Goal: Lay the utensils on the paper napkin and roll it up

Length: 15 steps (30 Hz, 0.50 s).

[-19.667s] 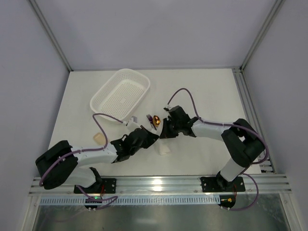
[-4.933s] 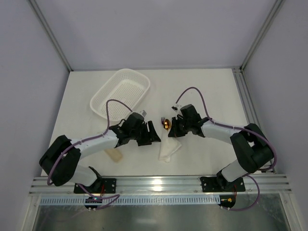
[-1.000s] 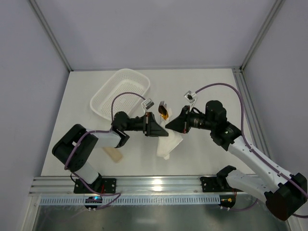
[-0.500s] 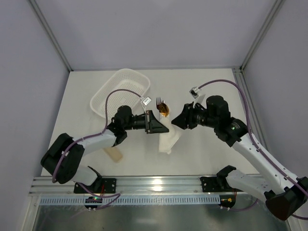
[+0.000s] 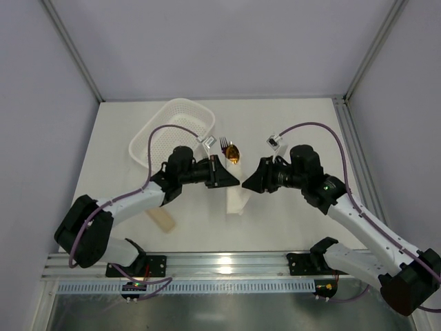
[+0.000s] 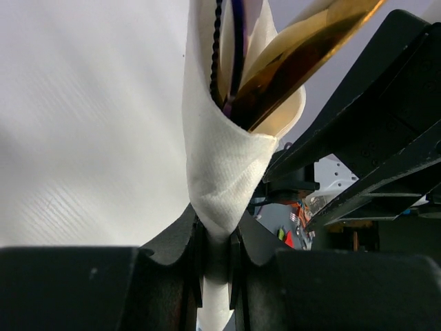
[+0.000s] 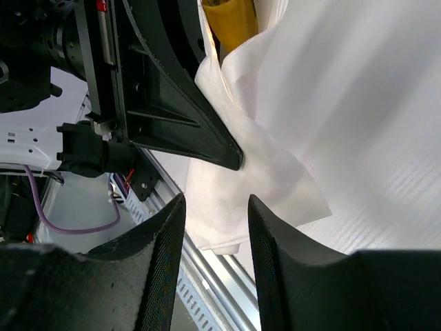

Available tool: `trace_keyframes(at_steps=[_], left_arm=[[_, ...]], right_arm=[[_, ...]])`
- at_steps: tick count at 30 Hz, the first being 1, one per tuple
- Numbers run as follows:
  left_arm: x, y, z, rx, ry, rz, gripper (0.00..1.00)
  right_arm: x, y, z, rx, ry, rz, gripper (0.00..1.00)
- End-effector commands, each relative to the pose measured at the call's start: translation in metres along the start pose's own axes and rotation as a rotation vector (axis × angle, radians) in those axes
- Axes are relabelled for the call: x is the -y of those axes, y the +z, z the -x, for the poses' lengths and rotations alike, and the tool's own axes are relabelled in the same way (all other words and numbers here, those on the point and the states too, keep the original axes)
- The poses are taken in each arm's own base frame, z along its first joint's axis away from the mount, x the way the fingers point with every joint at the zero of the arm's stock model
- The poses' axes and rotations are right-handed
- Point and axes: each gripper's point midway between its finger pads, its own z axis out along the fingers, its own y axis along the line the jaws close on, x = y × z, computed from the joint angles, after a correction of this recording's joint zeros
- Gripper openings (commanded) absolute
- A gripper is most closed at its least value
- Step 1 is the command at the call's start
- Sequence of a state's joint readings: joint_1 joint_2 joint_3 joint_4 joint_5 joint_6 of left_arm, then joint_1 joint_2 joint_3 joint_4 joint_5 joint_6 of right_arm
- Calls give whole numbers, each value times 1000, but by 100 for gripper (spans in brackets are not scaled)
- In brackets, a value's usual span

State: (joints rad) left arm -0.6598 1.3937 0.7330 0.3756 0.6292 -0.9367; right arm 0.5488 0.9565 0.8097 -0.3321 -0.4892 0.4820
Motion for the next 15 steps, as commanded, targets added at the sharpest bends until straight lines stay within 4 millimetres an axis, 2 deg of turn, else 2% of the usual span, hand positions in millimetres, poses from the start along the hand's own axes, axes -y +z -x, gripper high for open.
trace_keyframes(at_steps=[1,11,15], left_arm=[[41,-4,22,59,91,-83,0],[60,-10,25,83,114,-113,0],[61,-12,25,92,120,-106,0]], right_arm=[[-13,6,14,64,-24,64,44],[-4,24,-2,28,-7,58,44],[-5,27,-8,6,-22,56,44]])
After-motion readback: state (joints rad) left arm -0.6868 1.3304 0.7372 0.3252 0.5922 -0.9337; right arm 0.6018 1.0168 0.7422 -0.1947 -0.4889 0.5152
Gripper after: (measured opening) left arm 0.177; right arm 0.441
